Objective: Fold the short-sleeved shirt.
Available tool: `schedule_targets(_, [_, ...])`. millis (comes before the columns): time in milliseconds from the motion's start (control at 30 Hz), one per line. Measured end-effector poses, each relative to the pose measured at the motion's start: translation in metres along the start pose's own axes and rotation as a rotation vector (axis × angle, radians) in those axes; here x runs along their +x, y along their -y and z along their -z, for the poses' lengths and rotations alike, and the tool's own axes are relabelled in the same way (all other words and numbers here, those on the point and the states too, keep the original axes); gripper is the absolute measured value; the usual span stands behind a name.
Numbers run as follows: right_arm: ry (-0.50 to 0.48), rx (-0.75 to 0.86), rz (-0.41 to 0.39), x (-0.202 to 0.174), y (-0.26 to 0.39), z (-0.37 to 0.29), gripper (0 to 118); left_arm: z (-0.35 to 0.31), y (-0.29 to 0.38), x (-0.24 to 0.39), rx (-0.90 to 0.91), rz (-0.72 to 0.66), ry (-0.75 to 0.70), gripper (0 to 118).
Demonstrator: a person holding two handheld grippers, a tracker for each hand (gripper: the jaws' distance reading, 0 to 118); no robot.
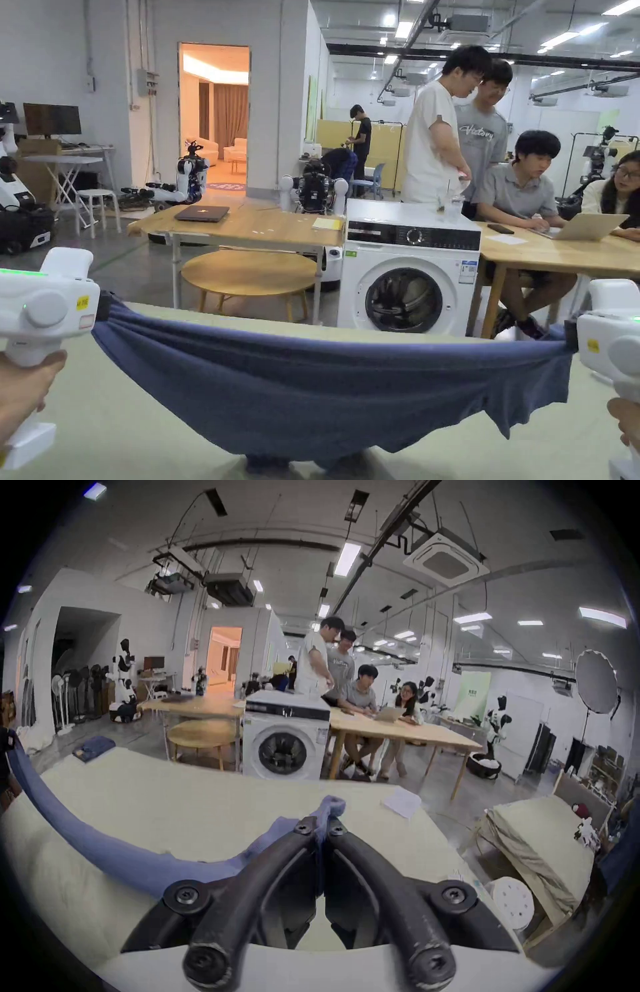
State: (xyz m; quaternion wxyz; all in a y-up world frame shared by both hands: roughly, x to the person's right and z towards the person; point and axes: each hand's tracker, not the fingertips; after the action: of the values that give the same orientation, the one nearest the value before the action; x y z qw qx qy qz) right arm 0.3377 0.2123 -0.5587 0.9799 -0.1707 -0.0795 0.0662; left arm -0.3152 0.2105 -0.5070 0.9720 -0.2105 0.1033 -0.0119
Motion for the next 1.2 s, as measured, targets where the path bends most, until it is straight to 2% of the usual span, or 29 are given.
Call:
schedule_targets(233, [0.013,-0.074,0.010,0.006,0.089,-0.046,1,-0.033,0.082,0.006,-0.020,0.002,0.039,0])
schedule_targets(433, [0.007,-0.136,-0.041,0.006,0.150,-0.084,1,-0.066,0.145,-0.001,-0.077,-0.009,0.063,0])
schedule_targets(700, [-0.006,-0.217,-0.020,0.003,0.216,-0.107,1,-0.090,0.222,-0.008,-0.168,-0.029,0.072,0])
schedule_targets(933, [0.002,-0.236,0.038,0.001,0.247,-0.114,1,-0.090,0.246,-0.004,-0.218,-0.048,0.062,0])
schedule_targets(967, [0.004,-0.229,0.037,-0.001,0.247,-0.116,3,-0.091,0.246,-0.004,-0.221,-0.056,0.060,3])
schedule_targets(1000, [0.008,-0.216,0.039,-0.003,0.247,-0.120,7,-0.092,0.246,-0.003,-0.218,-0.059,0.056,7])
schedule_targets(1100, [0.042,-0.162,0.014,-0.011,0.243,-0.130,52,-0.103,0.243,0.004,-0.190,-0.046,0.035,32])
schedule_targets(1133, [0.039,-0.148,0.024,-0.013,0.241,-0.134,57,-0.107,0.242,0.008,-0.176,-0.043,0.027,32])
schedule_targets(1200, [0.028,-0.108,0.047,-0.018,0.236,-0.141,57,-0.114,0.237,0.015,-0.141,-0.042,0.033,34])
